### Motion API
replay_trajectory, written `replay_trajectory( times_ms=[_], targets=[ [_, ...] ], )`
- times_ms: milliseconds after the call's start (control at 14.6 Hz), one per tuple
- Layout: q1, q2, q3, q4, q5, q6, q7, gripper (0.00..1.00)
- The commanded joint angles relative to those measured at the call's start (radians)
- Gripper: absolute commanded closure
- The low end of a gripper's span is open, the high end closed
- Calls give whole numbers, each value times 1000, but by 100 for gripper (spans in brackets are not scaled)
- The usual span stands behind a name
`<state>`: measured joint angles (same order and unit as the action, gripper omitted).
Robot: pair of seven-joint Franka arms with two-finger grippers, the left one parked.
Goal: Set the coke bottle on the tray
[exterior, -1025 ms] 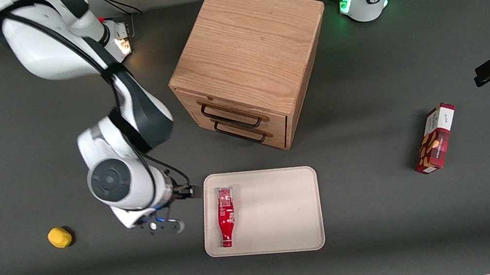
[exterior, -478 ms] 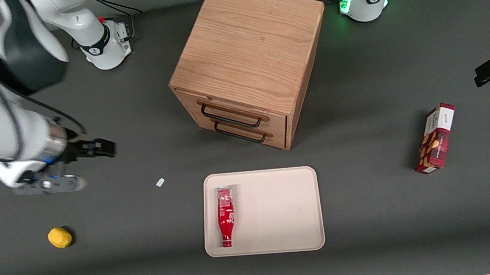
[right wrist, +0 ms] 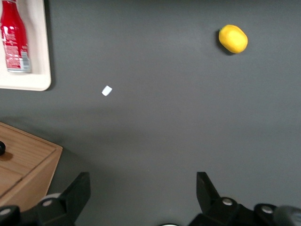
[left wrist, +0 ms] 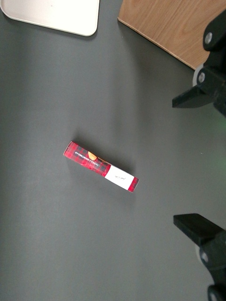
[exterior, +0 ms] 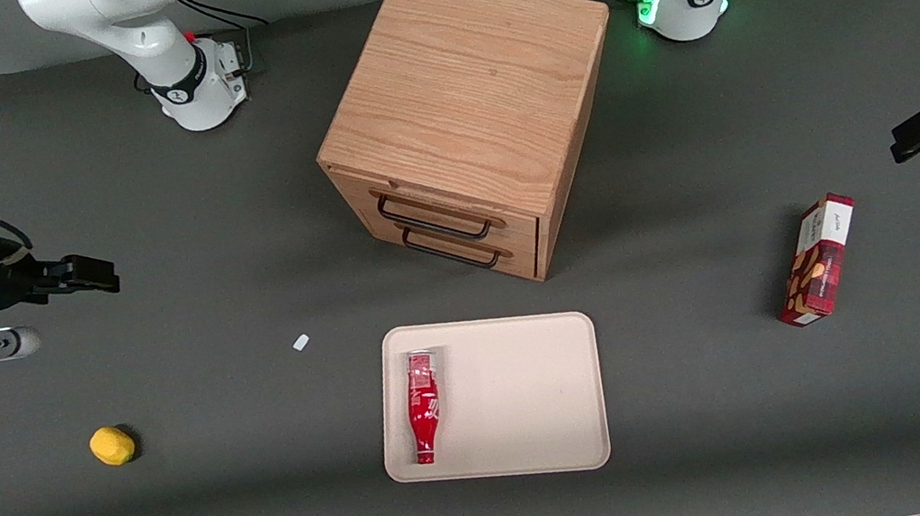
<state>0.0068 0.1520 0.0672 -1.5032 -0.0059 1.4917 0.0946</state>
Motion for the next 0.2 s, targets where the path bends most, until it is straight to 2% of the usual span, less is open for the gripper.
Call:
replay_trajectory(
  times_ms=[0, 137],
  targets=[
    [28, 6, -62, 49, 26, -83, -137, 0],
    [116, 6, -179, 54, 55, -90, -145, 0]
  ],
)
